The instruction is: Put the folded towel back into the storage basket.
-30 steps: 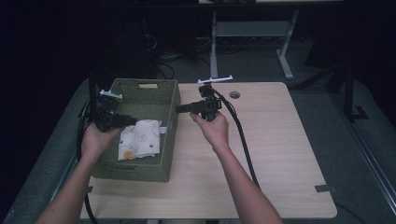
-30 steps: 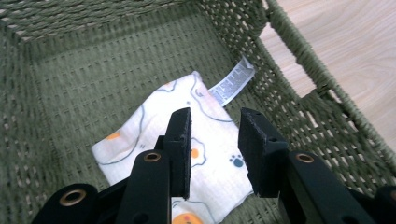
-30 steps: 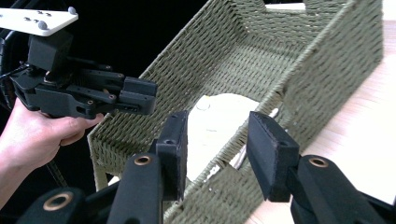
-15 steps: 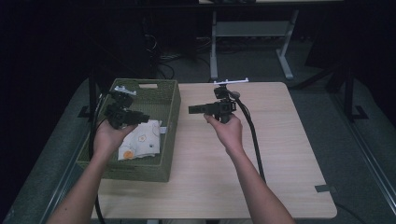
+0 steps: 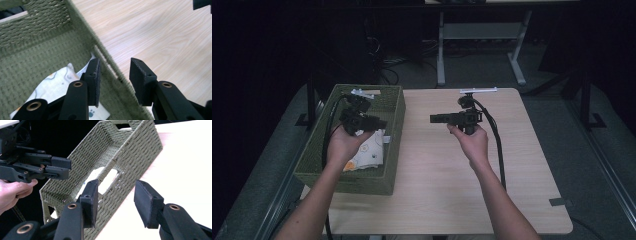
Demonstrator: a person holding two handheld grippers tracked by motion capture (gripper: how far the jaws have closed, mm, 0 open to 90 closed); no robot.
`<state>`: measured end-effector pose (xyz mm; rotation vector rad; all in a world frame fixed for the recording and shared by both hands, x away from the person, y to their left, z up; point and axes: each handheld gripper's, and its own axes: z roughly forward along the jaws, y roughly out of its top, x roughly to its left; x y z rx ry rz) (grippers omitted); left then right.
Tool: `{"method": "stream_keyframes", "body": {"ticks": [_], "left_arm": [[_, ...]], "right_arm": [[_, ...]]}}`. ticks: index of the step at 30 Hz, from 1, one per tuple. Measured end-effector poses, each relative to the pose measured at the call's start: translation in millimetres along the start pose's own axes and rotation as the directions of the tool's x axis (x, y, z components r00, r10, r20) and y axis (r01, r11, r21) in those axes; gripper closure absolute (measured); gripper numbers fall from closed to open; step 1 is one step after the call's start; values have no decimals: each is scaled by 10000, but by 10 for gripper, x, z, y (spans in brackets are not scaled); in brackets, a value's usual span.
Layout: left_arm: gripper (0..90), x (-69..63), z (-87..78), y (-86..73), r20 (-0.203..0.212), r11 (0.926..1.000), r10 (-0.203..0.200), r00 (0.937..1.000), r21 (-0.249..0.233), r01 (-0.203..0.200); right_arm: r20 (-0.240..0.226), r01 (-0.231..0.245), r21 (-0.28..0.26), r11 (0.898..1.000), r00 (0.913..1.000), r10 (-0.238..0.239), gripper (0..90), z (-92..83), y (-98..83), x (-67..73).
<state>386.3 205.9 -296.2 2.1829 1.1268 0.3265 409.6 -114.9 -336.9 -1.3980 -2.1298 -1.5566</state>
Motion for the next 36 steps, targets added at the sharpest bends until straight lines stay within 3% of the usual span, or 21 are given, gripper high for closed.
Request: {"method": "stream_keyframes", "body": {"ticks": [17,36], "left_arm": [[572,-259,140,138,387,9994,316,9987,-127,-311],[503,-498,311,251,795,9990,409,9960,-187,-395]], "right_arm": [[348,-191,-249,9995,9992,199,505,-307,-109,-218],[671,-480,-441,9979,9965,509,466,-603,-264,-449]]}}
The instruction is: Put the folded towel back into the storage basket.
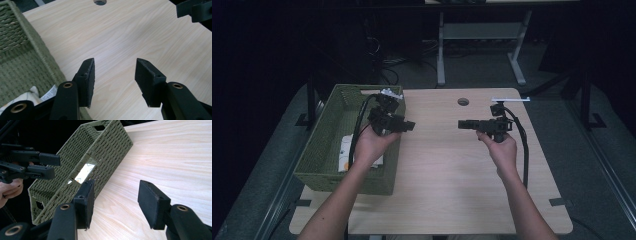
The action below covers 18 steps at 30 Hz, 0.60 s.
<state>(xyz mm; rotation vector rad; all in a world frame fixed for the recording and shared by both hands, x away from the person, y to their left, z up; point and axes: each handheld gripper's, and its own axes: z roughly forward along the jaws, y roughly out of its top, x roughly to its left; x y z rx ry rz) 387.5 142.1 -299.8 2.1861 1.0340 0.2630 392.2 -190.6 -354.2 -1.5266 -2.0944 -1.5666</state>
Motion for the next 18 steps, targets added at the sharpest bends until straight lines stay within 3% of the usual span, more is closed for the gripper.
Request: {"method": "stream_keyframes", "body": {"ticks": [18], "left_arm": [[423,-191,181,51,170,9999,140,9998,3,-140]], "right_arm": [[302,-199,-132,9997,9993,203,434,-226,-123,-208]]}}
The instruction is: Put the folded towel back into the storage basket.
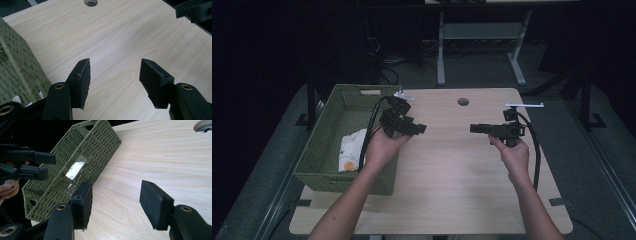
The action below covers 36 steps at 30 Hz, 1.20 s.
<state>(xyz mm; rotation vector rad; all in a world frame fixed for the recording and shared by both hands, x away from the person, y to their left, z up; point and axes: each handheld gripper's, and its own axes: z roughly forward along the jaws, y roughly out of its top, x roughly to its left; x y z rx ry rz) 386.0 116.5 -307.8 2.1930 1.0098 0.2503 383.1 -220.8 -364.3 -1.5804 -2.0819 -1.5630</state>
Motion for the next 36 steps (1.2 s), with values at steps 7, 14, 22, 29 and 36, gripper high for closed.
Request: {"method": "stream_keyframes", "body": {"ticks": [7,14,22,29,36], "left_arm": [[399,-57,67,19,167,10000,18,9999,28,-18],[380,-120,121,33,299,10000,66,9995,21,-67],[359,-199,199,26,455,10000,36,9990,-18,-35],[334,-262,286,-4,566,9999,-92,9984,-36,94],[327,-316,368,-40,701,9998,-202,9973,-51,206]], "right_arm": [[101,-166,-103,9998,9998,167,428,-92,-67,-112],[235,-314,-140,9994,9992,317,416,-177,-109,-184],[359,-412,-159,9990,9985,418,402,-259,-170,-266],[494,-584,-154,9982,9970,591,395,-304,-264,-370],[597,-695,-151,9975,9957,703,385,-372,-328,-444]]}}
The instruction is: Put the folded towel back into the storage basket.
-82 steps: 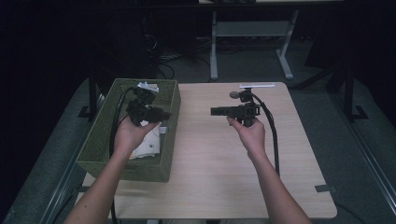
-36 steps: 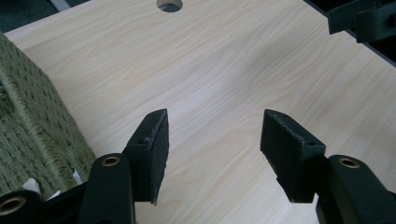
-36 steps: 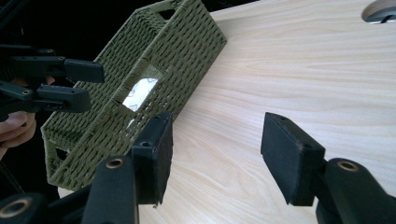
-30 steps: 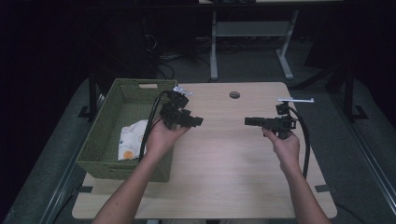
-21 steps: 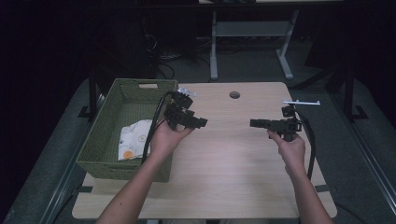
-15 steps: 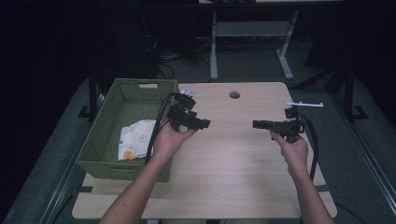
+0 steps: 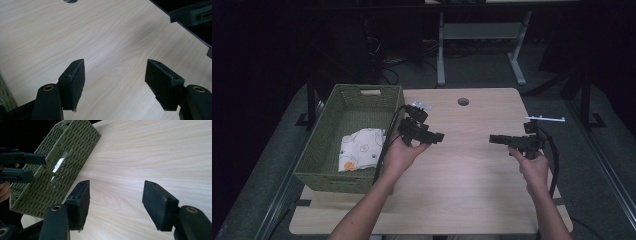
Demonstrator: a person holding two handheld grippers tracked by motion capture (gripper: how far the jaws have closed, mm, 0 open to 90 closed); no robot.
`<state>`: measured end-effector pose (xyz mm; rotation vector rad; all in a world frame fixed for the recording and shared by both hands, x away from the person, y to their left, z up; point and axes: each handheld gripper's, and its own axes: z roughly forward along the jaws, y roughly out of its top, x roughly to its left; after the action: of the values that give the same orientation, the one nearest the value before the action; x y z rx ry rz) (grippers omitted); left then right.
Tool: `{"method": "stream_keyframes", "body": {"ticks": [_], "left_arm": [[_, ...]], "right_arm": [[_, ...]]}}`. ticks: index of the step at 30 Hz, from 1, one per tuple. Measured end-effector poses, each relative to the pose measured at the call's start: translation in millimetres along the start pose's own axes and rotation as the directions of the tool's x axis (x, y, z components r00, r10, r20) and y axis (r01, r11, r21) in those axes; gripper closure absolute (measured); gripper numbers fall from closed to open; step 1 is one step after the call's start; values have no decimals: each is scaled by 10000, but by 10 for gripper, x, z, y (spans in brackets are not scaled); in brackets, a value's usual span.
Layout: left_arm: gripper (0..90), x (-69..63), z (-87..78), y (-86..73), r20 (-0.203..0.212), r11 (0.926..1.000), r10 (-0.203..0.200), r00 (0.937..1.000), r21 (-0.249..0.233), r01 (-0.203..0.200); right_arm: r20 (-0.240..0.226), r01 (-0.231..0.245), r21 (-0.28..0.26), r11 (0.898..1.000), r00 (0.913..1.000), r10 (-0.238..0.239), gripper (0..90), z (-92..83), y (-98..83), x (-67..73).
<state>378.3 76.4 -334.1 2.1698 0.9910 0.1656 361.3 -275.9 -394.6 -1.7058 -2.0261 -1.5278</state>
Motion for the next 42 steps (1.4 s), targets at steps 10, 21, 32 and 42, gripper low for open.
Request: {"method": "stream_keyframes", "body": {"ticks": [10,21,32,42], "left_arm": [[318,-74,130,-65,90,9999,-14,10000,105,14],[315,-103,233,-202,213,9995,-276,9994,171,272],[311,-157,314,-302,378,9992,-388,9985,-2,388],[304,-203,352,-379,490,9992,-400,9980,-4,401]], "right_arm": [[131,-213,-61,9998,9997,214,372,-94,-98,-125],[408,-180,131,9998,9990,174,359,-168,-194,-226],[613,-217,250,9995,9979,201,348,-235,-292,-308],[746,-124,363,9993,9972,96,338,-282,-420,-338]]}}
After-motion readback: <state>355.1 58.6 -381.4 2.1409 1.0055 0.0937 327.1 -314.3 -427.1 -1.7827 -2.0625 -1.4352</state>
